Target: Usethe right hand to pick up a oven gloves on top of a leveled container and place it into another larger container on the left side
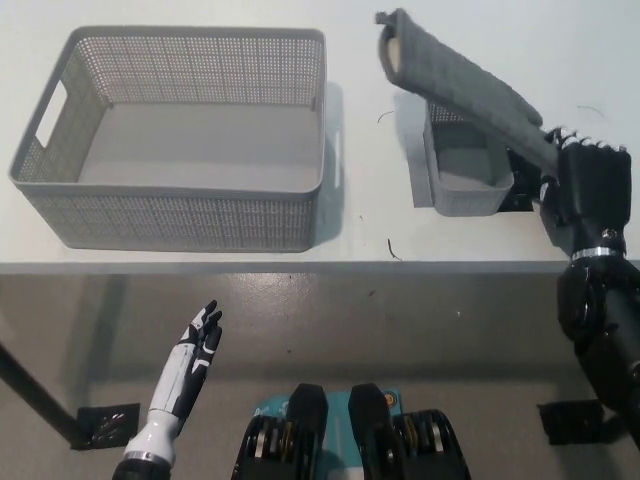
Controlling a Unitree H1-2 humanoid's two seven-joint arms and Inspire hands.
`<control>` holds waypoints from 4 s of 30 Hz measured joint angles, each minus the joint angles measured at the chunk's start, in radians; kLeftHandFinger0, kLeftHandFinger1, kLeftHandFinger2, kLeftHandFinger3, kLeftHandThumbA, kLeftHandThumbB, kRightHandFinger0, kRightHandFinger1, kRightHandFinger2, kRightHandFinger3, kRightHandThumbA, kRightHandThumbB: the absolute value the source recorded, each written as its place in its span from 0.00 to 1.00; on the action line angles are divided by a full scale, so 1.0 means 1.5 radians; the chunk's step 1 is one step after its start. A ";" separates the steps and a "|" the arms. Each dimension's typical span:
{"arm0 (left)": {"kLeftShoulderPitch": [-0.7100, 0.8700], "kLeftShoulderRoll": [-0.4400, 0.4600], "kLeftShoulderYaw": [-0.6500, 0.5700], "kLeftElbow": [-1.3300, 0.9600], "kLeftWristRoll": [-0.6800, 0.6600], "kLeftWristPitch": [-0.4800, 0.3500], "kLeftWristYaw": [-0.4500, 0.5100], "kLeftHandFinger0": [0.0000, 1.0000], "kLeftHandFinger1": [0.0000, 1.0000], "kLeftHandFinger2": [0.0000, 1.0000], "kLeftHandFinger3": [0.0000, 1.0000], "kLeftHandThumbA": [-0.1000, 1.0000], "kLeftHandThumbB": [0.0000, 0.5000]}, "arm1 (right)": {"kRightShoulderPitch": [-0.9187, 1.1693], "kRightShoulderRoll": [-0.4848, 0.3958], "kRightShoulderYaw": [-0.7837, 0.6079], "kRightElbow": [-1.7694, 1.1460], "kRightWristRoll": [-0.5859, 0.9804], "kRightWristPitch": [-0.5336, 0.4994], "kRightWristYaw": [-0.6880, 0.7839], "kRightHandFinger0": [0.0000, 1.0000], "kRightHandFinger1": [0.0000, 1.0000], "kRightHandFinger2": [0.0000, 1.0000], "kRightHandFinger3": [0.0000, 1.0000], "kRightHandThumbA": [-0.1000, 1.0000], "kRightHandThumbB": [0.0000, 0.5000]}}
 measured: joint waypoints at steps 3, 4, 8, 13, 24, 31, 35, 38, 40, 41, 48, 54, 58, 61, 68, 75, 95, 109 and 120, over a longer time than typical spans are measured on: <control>-0.001 0.001 -0.001 -0.001 0.003 0.000 0.000 1.00 1.00 1.00 1.00 1.00 0.97 | -0.017 0.000 -0.010 -0.031 0.009 -0.029 -0.026 0.00 0.19 0.58 0.67 0.00 0.27; -0.001 0.001 -0.002 -0.001 0.004 0.000 0.000 1.00 1.00 1.00 1.00 1.00 0.97 | -0.025 -0.001 -0.015 -0.049 0.012 -0.037 -0.036 0.00 0.20 0.59 0.69 0.00 0.24; -0.005 0.005 -0.005 -0.001 0.007 0.000 0.000 1.00 1.00 1.00 1.00 1.00 0.99 | -0.070 -0.010 -0.036 -0.123 0.029 -0.073 -0.068 0.00 0.19 0.56 0.67 0.00 0.23; -0.007 0.011 -0.006 -0.002 0.010 0.000 0.000 1.00 1.00 1.00 1.00 1.00 0.97 | -0.113 -0.025 -0.049 -0.174 0.043 -0.112 -0.099 0.00 0.18 0.54 0.66 0.00 0.22; -0.007 0.014 -0.008 -0.003 0.015 0.000 0.000 1.00 1.00 1.00 1.00 1.00 1.00 | -0.119 -0.027 -0.041 -0.187 0.047 -0.125 -0.102 0.00 0.14 0.55 0.63 0.00 0.39; -0.007 0.014 -0.008 -0.005 0.019 0.001 0.000 1.00 1.00 1.00 1.00 1.00 0.98 | -0.149 -0.011 -0.012 -0.183 0.047 -0.126 -0.092 0.00 0.06 0.48 0.36 0.00 0.46; -0.007 0.014 -0.009 -0.005 0.019 0.001 0.000 1.00 1.00 1.00 1.00 1.00 0.99 | -0.183 0.021 0.017 -0.161 0.046 -0.127 -0.090 0.00 0.09 0.53 0.51 0.00 0.43; -0.007 0.014 -0.010 -0.006 0.020 0.001 0.000 1.00 1.00 1.00 1.00 1.00 0.98 | -0.213 0.047 0.045 -0.130 0.039 -0.132 -0.091 0.00 0.14 0.58 0.65 0.00 0.36; -0.007 0.014 -0.012 -0.006 0.023 0.002 0.000 1.00 1.00 1.00 1.00 1.00 0.99 | -0.232 0.065 0.063 -0.107 0.035 -0.135 -0.092 0.00 0.15 0.59 0.66 0.00 0.39; -0.007 0.015 -0.013 -0.006 0.024 0.002 0.000 1.00 1.00 1.00 1.00 1.00 0.98 | -0.241 0.076 0.074 -0.096 0.031 -0.135 -0.094 0.00 0.15 0.59 0.66 0.00 0.40; -0.007 0.018 -0.018 -0.006 0.031 0.002 0.000 1.00 1.00 1.00 1.00 1.00 0.94 | -0.286 0.161 0.133 -0.027 0.015 -0.135 -0.108 0.00 0.11 0.51 0.55 0.00 0.35; -0.007 0.021 -0.020 -0.006 0.034 0.002 0.000 1.00 1.00 1.00 1.00 1.00 0.97 | -0.323 0.219 0.164 0.063 0.008 -0.132 -0.117 0.00 0.06 0.42 0.67 0.00 0.61; -0.007 0.021 -0.024 -0.006 0.034 0.004 0.000 1.00 1.00 1.00 1.00 1.00 0.97 | -0.329 0.244 0.174 0.113 0.008 -0.131 -0.117 0.00 0.00 0.19 0.23 0.00 0.50; -0.007 0.021 -0.026 -0.009 0.034 0.007 0.000 1.00 1.00 1.00 1.00 1.00 0.99 | -0.329 0.252 0.179 0.143 0.009 -0.126 -0.115 0.00 0.03 0.27 0.18 0.01 0.38; -0.007 0.022 -0.031 -0.014 0.034 0.015 0.000 1.00 1.00 1.00 1.00 1.00 0.98 | -0.317 0.246 0.178 0.132 0.021 -0.076 -0.024 1.00 1.00 1.00 1.00 0.94 1.00; -0.006 0.022 -0.034 -0.014 0.034 0.021 0.000 1.00 1.00 1.00 1.00 1.00 0.96 | -0.278 0.232 0.175 0.063 0.034 -0.037 0.075 1.00 1.00 1.00 1.00 1.00 1.00; -0.006 0.022 -0.036 -0.012 0.034 0.022 0.000 1.00 1.00 1.00 1.00 1.00 0.92 | -0.231 0.169 0.005 -0.262 0.261 -0.003 0.276 1.00 1.00 1.00 1.00 1.00 0.78; -0.006 0.022 -0.037 -0.010 0.034 0.023 0.000 1.00 1.00 1.00 1.00 1.00 0.92 | -0.210 0.043 -0.168 -0.546 0.426 0.014 0.304 1.00 1.00 1.00 1.00 1.00 0.68; -0.006 0.021 -0.038 0.001 0.034 0.024 0.000 1.00 1.00 1.00 1.00 1.00 0.90 | -0.017 0.006 -0.214 -0.808 0.492 0.018 0.307 1.00 1.00 1.00 1.00 1.00 0.62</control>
